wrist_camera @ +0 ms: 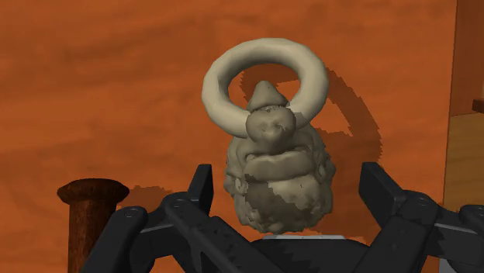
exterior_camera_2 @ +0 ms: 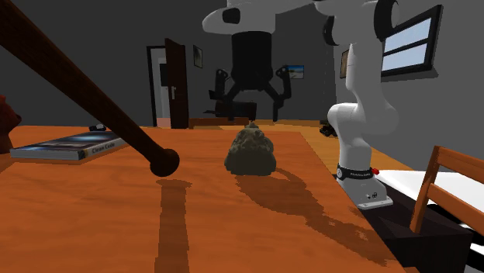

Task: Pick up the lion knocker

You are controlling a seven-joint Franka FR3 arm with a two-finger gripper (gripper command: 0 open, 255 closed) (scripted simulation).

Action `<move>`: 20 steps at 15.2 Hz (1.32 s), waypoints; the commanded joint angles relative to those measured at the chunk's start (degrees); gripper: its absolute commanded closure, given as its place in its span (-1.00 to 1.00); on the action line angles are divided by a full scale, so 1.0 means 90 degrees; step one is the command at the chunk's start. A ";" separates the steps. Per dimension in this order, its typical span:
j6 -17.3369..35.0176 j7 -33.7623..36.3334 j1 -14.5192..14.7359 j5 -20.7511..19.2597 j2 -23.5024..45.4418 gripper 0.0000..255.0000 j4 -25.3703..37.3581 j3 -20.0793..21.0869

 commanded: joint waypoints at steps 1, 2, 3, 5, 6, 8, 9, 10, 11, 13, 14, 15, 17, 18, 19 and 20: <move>0.0131 -0.0013 0.0017 -0.0011 0.0054 -1.00 -0.0086 0.0016; 0.0215 -0.0010 0.0017 -0.0013 0.0060 -1.00 -0.0165 0.0016; 0.0299 -0.0008 0.0017 -0.0015 0.0065 -1.00 -0.0244 0.0016; 0.0467 -0.0002 0.0016 -0.0019 0.0080 -1.00 -0.0397 0.0015; 0.0515 0.0000 0.0016 -0.0021 0.0085 -1.00 -0.0440 0.0015; 0.0506 0.0009 0.0021 -0.0027 0.0110 1.00 -0.0408 0.0018; 0.0516 0.0005 0.0019 -0.0023 0.0093 1.00 -0.0435 0.0017; 0.0515 0.0007 0.0020 -0.0024 0.0097 1.00 -0.0429 0.0018; 0.0519 0.0006 0.0020 -0.0024 0.0099 1.00 -0.0431 0.0017; 0.0525 0.0009 0.0021 -0.0023 0.0095 1.00 -0.0441 0.0018; 0.0525 0.0012 0.0023 -0.0025 0.0102 1.00 -0.0434 0.0020; 0.0526 0.0008 0.0020 -0.0025 0.0101 1.00 -0.0436 0.0017; 0.0515 0.0000 0.0017 -0.0021 0.0085 1.00 -0.0440 0.0015; 0.0432 -0.0003 0.0017 -0.0018 0.0076 1.00 -0.0366 0.0015; 0.0348 -0.0006 0.0017 -0.0015 0.0067 1.00 -0.0291 0.0015; 0.0263 -0.0009 0.0017 -0.0014 0.0063 1.00 -0.0210 0.0016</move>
